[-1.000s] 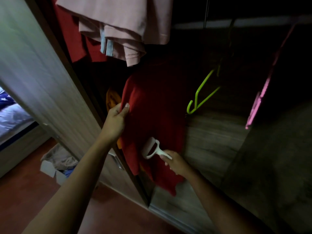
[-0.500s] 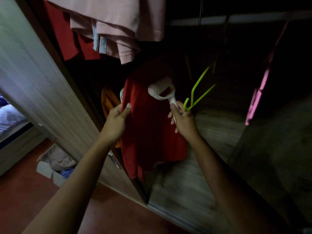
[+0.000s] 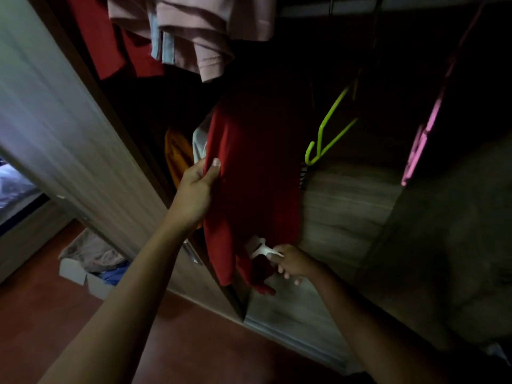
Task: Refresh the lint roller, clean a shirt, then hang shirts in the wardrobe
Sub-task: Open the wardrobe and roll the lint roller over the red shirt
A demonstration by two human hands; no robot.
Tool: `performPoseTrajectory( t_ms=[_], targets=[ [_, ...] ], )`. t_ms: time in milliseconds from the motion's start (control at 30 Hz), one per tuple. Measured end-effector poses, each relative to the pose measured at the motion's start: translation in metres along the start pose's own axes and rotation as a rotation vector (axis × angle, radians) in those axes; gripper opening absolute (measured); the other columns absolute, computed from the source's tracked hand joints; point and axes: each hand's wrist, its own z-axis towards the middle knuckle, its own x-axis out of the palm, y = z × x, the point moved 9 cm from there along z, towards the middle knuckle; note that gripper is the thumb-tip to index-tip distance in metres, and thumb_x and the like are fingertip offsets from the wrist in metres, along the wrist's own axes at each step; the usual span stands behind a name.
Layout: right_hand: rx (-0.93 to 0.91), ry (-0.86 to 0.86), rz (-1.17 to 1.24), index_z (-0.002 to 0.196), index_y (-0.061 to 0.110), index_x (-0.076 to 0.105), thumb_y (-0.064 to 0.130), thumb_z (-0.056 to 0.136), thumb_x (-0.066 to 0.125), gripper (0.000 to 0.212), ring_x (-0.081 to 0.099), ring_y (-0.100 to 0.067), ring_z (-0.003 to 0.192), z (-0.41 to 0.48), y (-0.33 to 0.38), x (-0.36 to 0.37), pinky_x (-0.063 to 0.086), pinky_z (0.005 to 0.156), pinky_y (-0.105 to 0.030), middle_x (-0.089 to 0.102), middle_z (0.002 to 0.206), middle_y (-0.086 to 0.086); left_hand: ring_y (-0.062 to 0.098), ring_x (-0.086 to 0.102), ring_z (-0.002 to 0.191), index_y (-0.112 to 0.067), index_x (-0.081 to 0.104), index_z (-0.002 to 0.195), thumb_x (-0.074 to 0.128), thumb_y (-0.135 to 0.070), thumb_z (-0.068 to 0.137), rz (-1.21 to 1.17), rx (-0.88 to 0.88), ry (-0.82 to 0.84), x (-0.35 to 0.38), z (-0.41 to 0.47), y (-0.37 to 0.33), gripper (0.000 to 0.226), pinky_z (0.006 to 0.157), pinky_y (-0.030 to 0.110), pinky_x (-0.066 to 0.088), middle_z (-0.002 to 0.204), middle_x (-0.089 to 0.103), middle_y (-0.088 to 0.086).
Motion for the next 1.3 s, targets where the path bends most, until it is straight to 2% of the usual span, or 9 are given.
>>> performPoseTrajectory(
  t_ms=[167, 367, 533, 633, 767, 900, 1033, 1133, 1300],
  targets=[
    [-0.196, -0.139, 0.175, 0.114, 0.031, 0.059, 0.044, 0.1, 0.051, 0.021, 0.056, -0.012, 0.052, -0.042, 0.063, -0.035, 0.045, 0.035, -0.024, 0.061, 0.077, -0.002, 0.023, 0.071, 0.108, -0.006, 0.064, 0.121, 0.038, -0.031, 0.109, -0.005, 0.012, 0.073, 0.009, -0.002, 0.002, 0.038, 0.095, 0.039, 0.057, 0.116, 0.073, 0.013],
    [-0.337, -0.372, 0.27, 0.109, 0.028, 0.061, 0.041, 0.101, 0.05, 0.019, 0.06, -0.018, 0.06, -0.117, 0.117, -0.072, 0.044, 0.036, -0.024, 0.064, 0.078, -0.006, 0.04, 0.067, 0.11, -0.005, 0.065, 0.114, 0.044, -0.039, 0.106, -0.025, 0.01, 0.144, 0.013, -0.002, 0.012, 0.041, 0.101, 0.058, 0.05, 0.117, 0.069, 0.025],
    [-0.099, -0.572, 0.261, 0.106, 0.032, 0.055, 0.046, 0.098, 0.052, 0.016, 0.063, -0.02, 0.05, -0.169, 0.057, -0.047, 0.047, 0.039, -0.031, 0.067, 0.067, -0.005, 0.017, 0.075, 0.094, -0.007, 0.069, 0.114, 0.055, -0.03, 0.103, -0.098, 0.014, 0.212, 0.028, -0.018, 0.029, 0.03, 0.085, 0.033, 0.058, 0.103, 0.077, 0.007],
    [0.039, -0.689, 0.414, 0.115, 0.028, 0.047, 0.049, 0.098, 0.05, 0.027, 0.063, -0.024, 0.047, -0.214, 0.014, -0.015, 0.044, 0.036, -0.026, 0.066, 0.064, -0.011, 0.005, 0.064, 0.063, -0.013, 0.065, 0.089, 0.056, -0.025, 0.103, -0.024, 0.071, 0.33, 0.061, -0.038, 0.045, 0.02, 0.06, 0.021, 0.05, 0.069, 0.068, -0.011],
    [0.165, -0.912, 0.564, 0.115, 0.023, 0.047, 0.043, 0.1, 0.05, 0.025, 0.059, -0.025, 0.046, -0.293, -0.05, 0.032, 0.048, 0.039, -0.039, 0.059, 0.062, -0.007, 0.003, 0.063, 0.077, -0.016, 0.068, 0.104, 0.059, -0.019, 0.099, 0.043, 0.189, 0.522, 0.135, -0.09, 0.067, 0.011, 0.076, 0.021, 0.05, 0.088, 0.071, -0.008],
    [0.276, -1.125, 0.69, 0.104, 0.022, 0.048, 0.039, 0.102, 0.049, 0.017, 0.054, -0.026, 0.044, -0.392, -0.098, 0.075, 0.04, 0.035, -0.024, 0.057, 0.066, -0.01, 0.012, 0.063, 0.087, -0.01, 0.07, 0.11, 0.061, -0.029, 0.094, 0.173, 0.308, 0.778, 0.234, -0.183, 0.078, 0.027, 0.077, 0.019, 0.047, 0.1, 0.07, 0.003],
    [0.408, -1.437, 0.81, 0.104, 0.012, 0.049, 0.044, 0.1, 0.05, 0.033, 0.052, -0.02, 0.041, -0.494, -0.157, 0.12, 0.037, 0.036, -0.022, 0.056, 0.069, -0.015, 0.021, 0.063, 0.105, -0.006, 0.067, 0.12, 0.066, -0.021, 0.097, 0.26, 0.457, 1.026, 0.323, -0.298, 0.067, 0.028, 0.085, 0.016, 0.041, 0.117, 0.07, 0.011],
    [0.537, -1.636, 0.949, 0.099, 0.019, 0.045, 0.044, 0.1, 0.05, 0.026, 0.053, -0.018, 0.045, -0.573, -0.208, 0.165, 0.042, 0.041, -0.026, 0.056, 0.07, -0.01, 0.028, 0.064, 0.111, -0.001, 0.068, 0.119, 0.063, -0.017, 0.099, 0.28, 0.568, 1.235, 0.38, -0.403, 0.057, 0.027, 0.097, 0.03, 0.043, 0.117, 0.069, 0.014],
    [0.739, -1.831, 1.241, 0.106, 0.016, 0.041, 0.046, 0.099, 0.05, 0.032, 0.054, -0.02, 0.054, -0.675, -0.299, 0.254, 0.044, 0.045, -0.029, 0.057, 0.073, -0.008, 0.024, 0.063, 0.113, -0.02, 0.065, 0.122, 0.045, -0.054, 0.1, 0.373, 0.817, 1.466, 0.467, -0.563, 0.1, 0.045, 0.104, 0.044, 0.045, 0.122, 0.069, 0.004]
  ],
)
